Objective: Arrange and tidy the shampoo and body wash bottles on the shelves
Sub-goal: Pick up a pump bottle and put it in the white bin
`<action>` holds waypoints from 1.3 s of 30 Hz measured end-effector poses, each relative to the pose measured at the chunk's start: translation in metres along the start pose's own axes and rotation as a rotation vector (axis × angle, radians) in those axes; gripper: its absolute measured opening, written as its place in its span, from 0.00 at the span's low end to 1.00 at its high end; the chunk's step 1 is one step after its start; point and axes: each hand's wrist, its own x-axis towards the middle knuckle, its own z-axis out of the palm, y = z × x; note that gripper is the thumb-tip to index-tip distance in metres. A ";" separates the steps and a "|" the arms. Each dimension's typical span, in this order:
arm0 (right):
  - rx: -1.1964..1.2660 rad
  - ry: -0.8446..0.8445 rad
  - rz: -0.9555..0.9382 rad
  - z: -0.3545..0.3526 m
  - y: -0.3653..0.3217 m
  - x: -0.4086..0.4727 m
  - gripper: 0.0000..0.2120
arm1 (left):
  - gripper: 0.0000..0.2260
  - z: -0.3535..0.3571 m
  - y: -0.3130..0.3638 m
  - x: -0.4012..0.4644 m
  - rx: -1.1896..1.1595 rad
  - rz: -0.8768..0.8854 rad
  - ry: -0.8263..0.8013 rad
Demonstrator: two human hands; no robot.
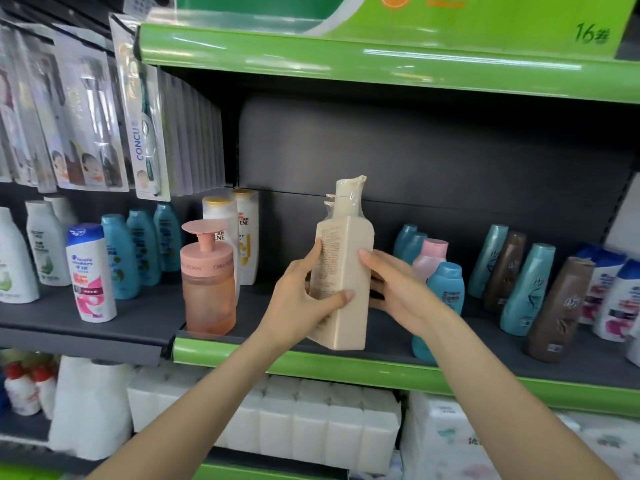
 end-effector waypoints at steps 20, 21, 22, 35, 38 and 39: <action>-0.129 0.281 -0.138 0.012 -0.012 0.002 0.17 | 0.30 -0.005 0.000 0.015 0.042 0.012 0.082; -0.102 0.241 -0.138 0.007 -0.012 0.001 0.14 | 0.29 -0.008 -0.004 0.015 -0.030 -0.002 0.066; -0.067 0.193 -0.131 0.002 -0.011 0.001 0.14 | 0.28 -0.010 -0.008 0.015 -0.092 -0.018 0.046; -0.043 0.138 -0.112 0.002 0.023 0.023 0.20 | 0.26 -0.016 -0.036 0.034 -0.128 -0.043 -0.172; -0.108 0.156 -0.105 0.002 0.028 0.026 0.22 | 0.27 -0.016 -0.043 0.036 -0.093 -0.067 -0.179; -0.110 0.156 -0.102 0.001 0.029 0.027 0.23 | 0.27 -0.016 -0.044 0.036 -0.093 -0.071 -0.183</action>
